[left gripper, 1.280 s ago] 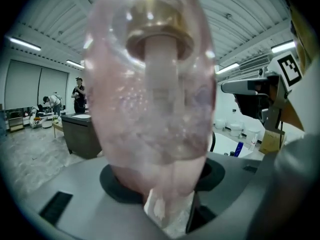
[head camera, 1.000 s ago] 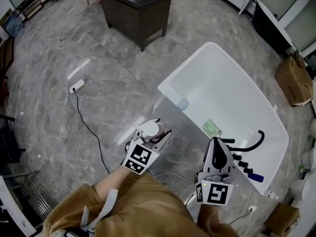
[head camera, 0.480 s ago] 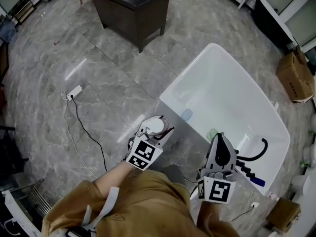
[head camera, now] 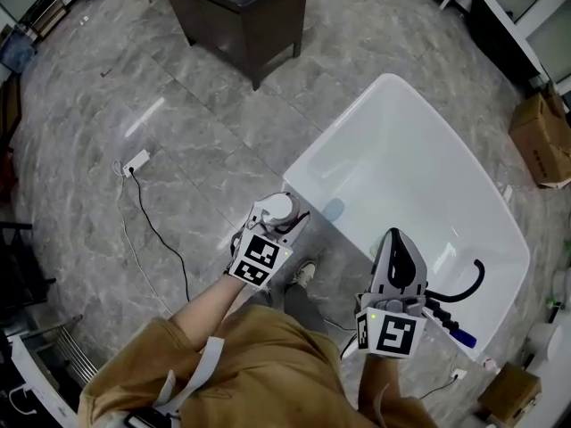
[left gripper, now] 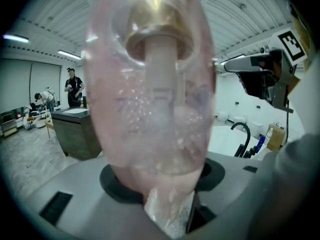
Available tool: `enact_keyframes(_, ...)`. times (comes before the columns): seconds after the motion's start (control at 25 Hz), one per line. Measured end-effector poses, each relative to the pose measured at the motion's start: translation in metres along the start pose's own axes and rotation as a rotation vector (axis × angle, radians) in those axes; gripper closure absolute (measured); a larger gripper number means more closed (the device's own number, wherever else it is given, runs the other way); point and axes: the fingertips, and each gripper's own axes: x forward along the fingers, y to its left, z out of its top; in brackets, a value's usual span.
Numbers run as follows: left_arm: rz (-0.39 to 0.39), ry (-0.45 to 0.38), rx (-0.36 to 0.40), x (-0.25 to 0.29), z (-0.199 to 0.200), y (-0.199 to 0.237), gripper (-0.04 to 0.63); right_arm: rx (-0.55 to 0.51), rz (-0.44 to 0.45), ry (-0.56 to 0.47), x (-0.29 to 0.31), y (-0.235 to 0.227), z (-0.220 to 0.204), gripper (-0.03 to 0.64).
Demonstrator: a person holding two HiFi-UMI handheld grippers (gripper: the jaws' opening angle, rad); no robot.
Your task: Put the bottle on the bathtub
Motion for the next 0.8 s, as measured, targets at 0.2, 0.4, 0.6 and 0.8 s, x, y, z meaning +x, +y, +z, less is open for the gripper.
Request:
enact_keyframes(0.2, 0.015, 0.051, -0.012, 0.037, -0.027, 0.004, 0.36, 0.002, 0.005, 0.036, 0.015, -0.011, -0.026, 0.612)
enact_keyframes(0.4, 0.009, 0.081, -0.008, 0.074, -0.056, 0.004, 0.36, 0.017, 0.028, 0.092, 0.029, -0.007, -0.063, 0.612)
enact_keyframes(0.6, 0.004, 0.084, -0.008, 0.105, -0.079, 0.006, 0.36, 0.019, 0.059, 0.141, 0.042, -0.004, -0.097, 0.612)
enact_keyframes(0.8, 0.016, 0.092, -0.023, 0.137, -0.105, 0.012, 0.36, 0.026, 0.08, 0.175, 0.061, -0.007, -0.127, 0.612)
